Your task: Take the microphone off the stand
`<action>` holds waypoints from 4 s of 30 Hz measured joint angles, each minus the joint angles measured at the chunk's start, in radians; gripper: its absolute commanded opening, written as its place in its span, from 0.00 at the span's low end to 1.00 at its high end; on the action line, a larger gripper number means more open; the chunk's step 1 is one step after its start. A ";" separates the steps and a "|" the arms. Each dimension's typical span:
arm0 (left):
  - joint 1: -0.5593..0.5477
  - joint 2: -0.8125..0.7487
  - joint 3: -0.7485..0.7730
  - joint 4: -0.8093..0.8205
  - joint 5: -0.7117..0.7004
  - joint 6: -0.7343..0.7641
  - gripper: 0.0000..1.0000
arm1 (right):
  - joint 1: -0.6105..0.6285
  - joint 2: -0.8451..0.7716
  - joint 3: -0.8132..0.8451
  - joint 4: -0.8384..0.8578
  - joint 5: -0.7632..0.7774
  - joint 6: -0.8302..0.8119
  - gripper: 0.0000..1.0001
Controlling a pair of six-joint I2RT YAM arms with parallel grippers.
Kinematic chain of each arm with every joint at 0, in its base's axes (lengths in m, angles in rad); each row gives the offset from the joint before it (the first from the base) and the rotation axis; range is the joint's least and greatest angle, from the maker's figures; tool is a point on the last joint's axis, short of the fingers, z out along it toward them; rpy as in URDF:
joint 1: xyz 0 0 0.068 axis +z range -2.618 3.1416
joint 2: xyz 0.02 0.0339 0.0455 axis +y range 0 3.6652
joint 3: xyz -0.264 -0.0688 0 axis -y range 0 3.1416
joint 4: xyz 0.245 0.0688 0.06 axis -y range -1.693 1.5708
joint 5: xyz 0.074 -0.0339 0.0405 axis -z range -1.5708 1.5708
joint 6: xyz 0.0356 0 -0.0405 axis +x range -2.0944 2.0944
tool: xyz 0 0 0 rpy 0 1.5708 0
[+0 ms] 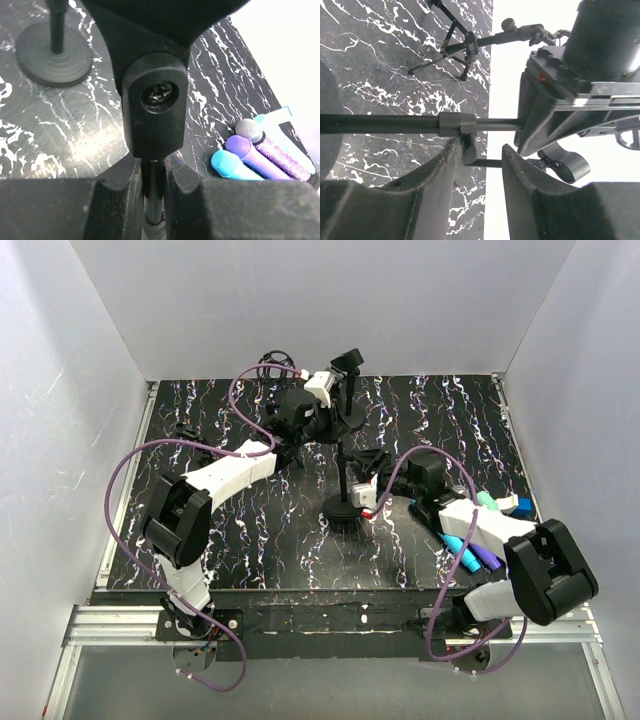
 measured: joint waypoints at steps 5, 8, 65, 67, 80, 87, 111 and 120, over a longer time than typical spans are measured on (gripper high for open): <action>-0.004 0.010 0.001 0.057 0.102 0.114 0.00 | -0.020 -0.129 0.000 -0.122 0.044 0.032 0.54; -0.009 0.017 0.006 0.101 0.169 0.219 0.00 | -0.029 -0.202 0.001 -0.200 0.120 0.141 0.54; 0.049 -0.338 0.086 -0.174 0.266 0.645 0.85 | -0.052 0.043 0.913 -0.809 0.156 1.417 0.59; 0.051 -0.315 0.102 -0.159 0.296 0.634 0.82 | -0.052 0.074 0.936 -0.800 0.143 1.447 0.55; 0.058 -0.212 0.124 -0.041 0.412 0.607 0.55 | -0.052 0.166 0.964 -0.772 0.133 1.536 0.24; 0.063 -0.200 0.123 -0.008 0.442 0.600 0.50 | -0.053 0.166 0.963 -0.767 0.130 1.513 0.15; 0.093 -0.230 0.037 0.012 0.450 0.602 0.45 | 0.082 0.235 1.107 -1.017 0.366 1.234 0.01; 0.091 -0.220 -0.023 -0.001 0.469 0.575 0.45 | 0.113 0.269 1.068 -1.088 0.400 1.170 0.01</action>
